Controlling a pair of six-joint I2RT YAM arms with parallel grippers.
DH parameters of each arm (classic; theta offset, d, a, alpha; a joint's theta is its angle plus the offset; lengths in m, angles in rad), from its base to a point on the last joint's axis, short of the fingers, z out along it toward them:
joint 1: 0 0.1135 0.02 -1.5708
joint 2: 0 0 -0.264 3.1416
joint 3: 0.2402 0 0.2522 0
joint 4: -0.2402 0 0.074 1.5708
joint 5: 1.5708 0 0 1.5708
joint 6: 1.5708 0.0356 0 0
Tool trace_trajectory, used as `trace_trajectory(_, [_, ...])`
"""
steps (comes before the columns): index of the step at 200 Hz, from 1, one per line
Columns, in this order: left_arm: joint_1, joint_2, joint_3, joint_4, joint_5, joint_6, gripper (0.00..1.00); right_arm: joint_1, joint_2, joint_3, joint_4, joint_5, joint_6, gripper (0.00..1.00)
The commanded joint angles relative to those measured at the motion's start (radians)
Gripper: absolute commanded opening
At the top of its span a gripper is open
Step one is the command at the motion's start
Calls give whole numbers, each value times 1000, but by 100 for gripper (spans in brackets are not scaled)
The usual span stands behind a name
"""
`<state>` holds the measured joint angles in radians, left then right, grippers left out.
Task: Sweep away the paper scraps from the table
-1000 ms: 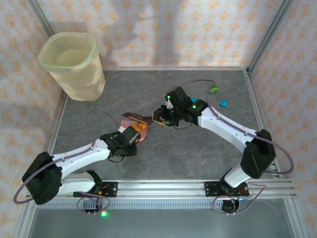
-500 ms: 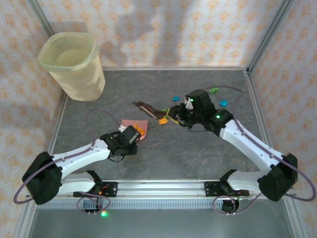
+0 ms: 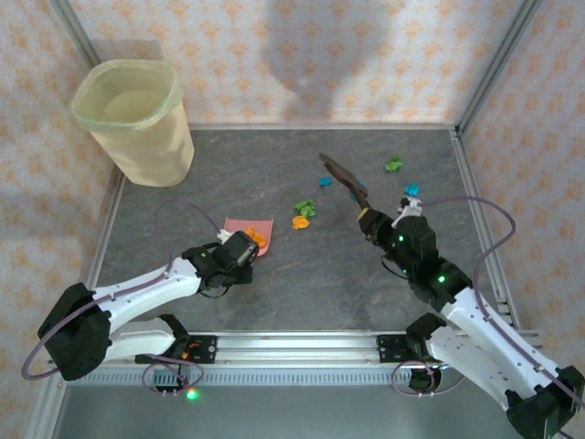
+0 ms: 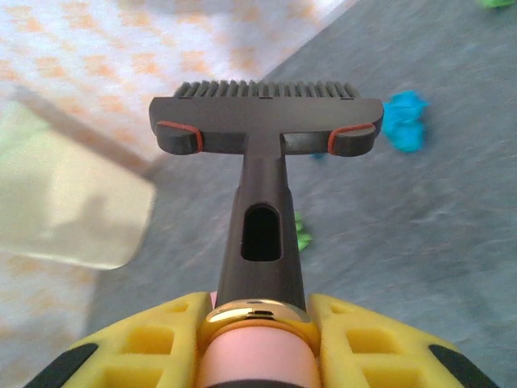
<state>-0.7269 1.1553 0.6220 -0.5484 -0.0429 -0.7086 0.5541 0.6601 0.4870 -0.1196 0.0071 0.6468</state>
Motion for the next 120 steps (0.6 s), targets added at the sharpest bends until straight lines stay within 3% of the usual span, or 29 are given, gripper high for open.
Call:
trace_trajectory(1, [-6,-47,55,-28,-67,-1,0,0,-44,-124,287,112,-128,0])
trace_trajectory(60, [-5,-120,258,-172,-124,-14,0,0,-45,-308,558,18,-201,0])
trace_trajectory(120, [6,48,690,-419,-150,29,0,1,-58,-334,619,-74,-243,0])
